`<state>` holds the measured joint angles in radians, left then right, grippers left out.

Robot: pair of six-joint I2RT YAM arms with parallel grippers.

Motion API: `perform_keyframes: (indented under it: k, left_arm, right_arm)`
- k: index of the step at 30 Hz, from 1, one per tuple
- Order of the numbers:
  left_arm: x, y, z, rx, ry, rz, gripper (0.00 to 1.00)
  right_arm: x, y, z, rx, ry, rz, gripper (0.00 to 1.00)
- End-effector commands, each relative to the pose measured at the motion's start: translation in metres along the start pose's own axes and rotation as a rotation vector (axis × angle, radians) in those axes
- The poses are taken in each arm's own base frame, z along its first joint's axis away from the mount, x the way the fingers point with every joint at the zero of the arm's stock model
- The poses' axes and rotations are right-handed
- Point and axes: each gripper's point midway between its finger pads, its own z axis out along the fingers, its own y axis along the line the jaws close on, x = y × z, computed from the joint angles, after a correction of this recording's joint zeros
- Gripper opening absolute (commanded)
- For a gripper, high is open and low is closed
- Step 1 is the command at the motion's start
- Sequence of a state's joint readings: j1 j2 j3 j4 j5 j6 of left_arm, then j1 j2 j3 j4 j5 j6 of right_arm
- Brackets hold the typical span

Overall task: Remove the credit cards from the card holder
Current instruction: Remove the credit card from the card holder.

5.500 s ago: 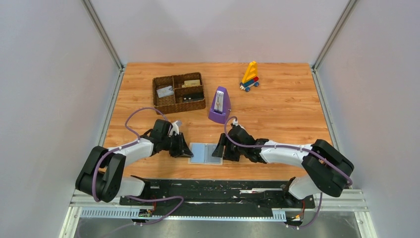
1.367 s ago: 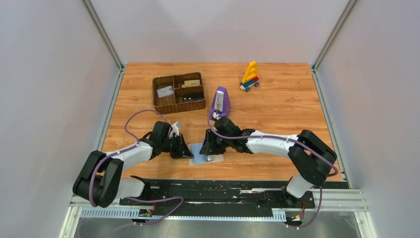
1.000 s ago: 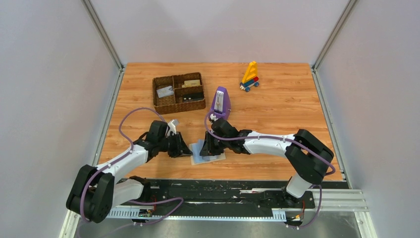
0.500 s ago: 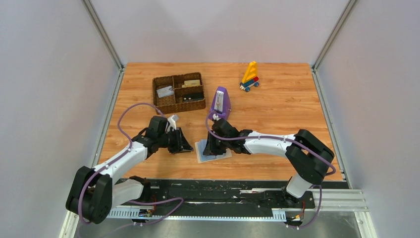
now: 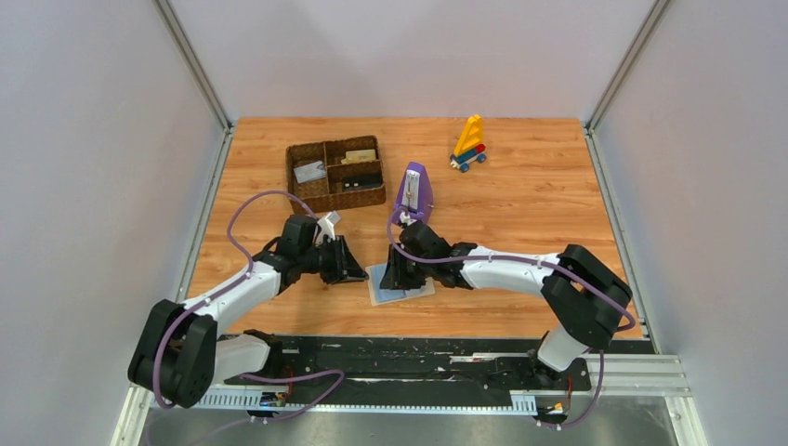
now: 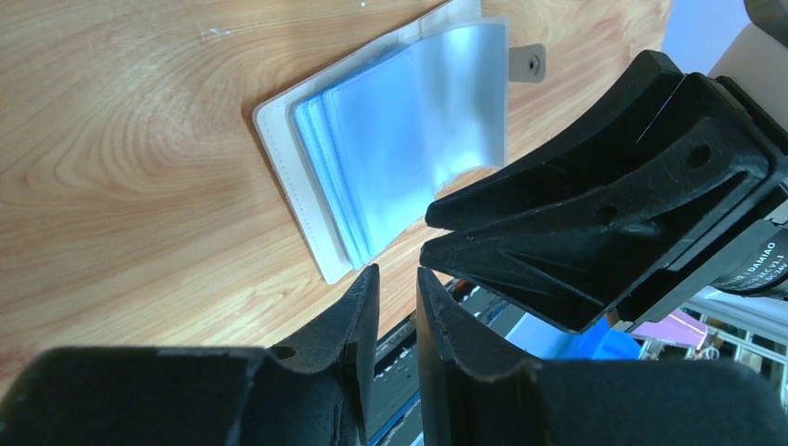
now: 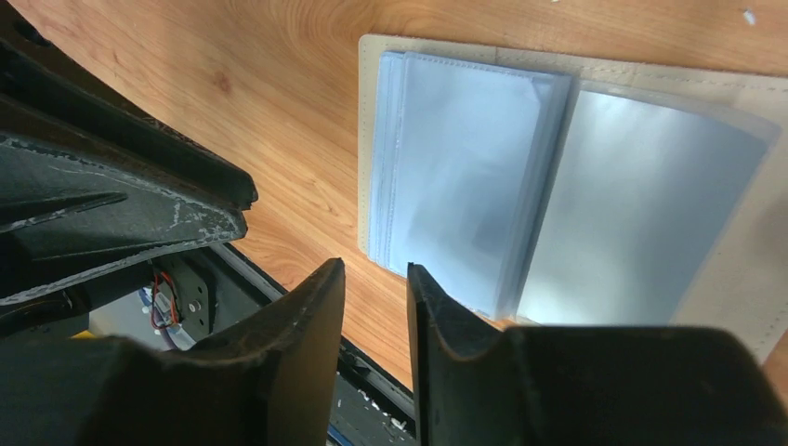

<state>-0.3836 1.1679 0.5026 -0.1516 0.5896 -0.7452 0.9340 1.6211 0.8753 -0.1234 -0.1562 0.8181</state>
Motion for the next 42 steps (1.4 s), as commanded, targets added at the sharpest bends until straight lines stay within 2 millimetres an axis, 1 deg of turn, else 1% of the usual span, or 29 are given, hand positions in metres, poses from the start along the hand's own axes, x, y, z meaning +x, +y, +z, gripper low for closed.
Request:
perform_keyframes:
  k: [1,4,10,13,14,15,16,17,18,19,20,21,22,25,27,35,36,42]
  left_arm:
    - [-0.003,-0.008,0.009,0.061,0.004,0.019,0.28]
    - [0.000,-0.004,0.015,0.064,0.023,0.001,0.28]
    - [-0.002,0.003,0.021,0.049,0.013,-0.004,0.28]
    - [-0.003,0.008,0.020,0.017,-0.003,-0.015,0.27]
    - [-0.002,0.009,0.018,0.007,-0.008,-0.019,0.27]
    - [-0.005,0.009,0.015,-0.006,-0.032,-0.014,0.27]
    - [-0.004,0.013,0.013,-0.028,-0.032,-0.022,0.27]
    - [-0.008,0.013,0.008,-0.044,-0.067,-0.014,0.27]
    - [-0.007,0.015,0.005,-0.063,-0.072,-0.018,0.27]
    - [-0.013,0.015,0.001,-0.081,-0.111,-0.006,0.28]
    - [-0.012,0.018,-0.003,-0.102,-0.117,-0.011,0.28]
    - [-0.017,0.017,-0.008,-0.116,-0.159,0.003,0.28]
    - [-0.016,0.020,-0.011,-0.136,-0.162,-0.002,0.28]
    - [-0.020,0.020,-0.022,-0.163,-0.213,0.011,0.28]
    - [-0.020,0.019,-0.025,-0.164,-0.220,0.015,0.28]
    - [-0.014,0.021,-0.023,-0.162,-0.191,0.013,0.28]
    - [-0.014,0.022,-0.022,-0.162,-0.186,0.011,0.28]
    - [-0.014,0.019,-0.020,-0.144,-0.177,0.010,0.27]
  right_arm:
    - [-0.009,-0.013,-0.006,0.031,-0.032,-0.016,0.35]
    - [-0.009,-0.023,-0.003,0.064,-0.026,-0.020,0.42]
    - [-0.014,-0.029,0.003,0.125,-0.030,-0.044,0.56]
    - [-0.014,-0.031,0.003,0.181,-0.041,-0.070,0.65]
    - [-0.016,-0.034,0.003,0.217,-0.060,-0.082,0.67]
    - [-0.018,-0.037,0.003,0.250,-0.074,-0.091,0.68]
    - [-0.018,-0.038,0.003,0.273,-0.080,-0.100,0.69]
    - [-0.018,-0.038,0.003,0.292,-0.083,-0.109,0.69]
    - [-0.018,-0.038,0.003,0.312,-0.089,-0.119,0.70]
    - [-0.018,-0.038,0.003,0.329,-0.091,-0.128,0.70]
    - [-0.018,-0.039,0.004,0.350,-0.096,-0.139,0.71]
    - [-0.019,-0.038,0.004,0.367,-0.101,-0.146,0.72]
    - [-0.016,-0.040,0.006,0.393,-0.094,-0.157,0.72]
    - [-0.016,-0.040,0.010,0.438,-0.104,-0.185,0.72]
    - [-0.015,-0.041,0.014,0.458,-0.101,-0.195,0.72]
    - [-0.008,-0.047,0.026,0.508,-0.080,-0.219,0.71]
    - [-0.007,-0.048,0.026,0.514,-0.079,-0.221,0.69]
    - [-0.006,-0.049,0.023,0.521,-0.088,-0.211,0.53]
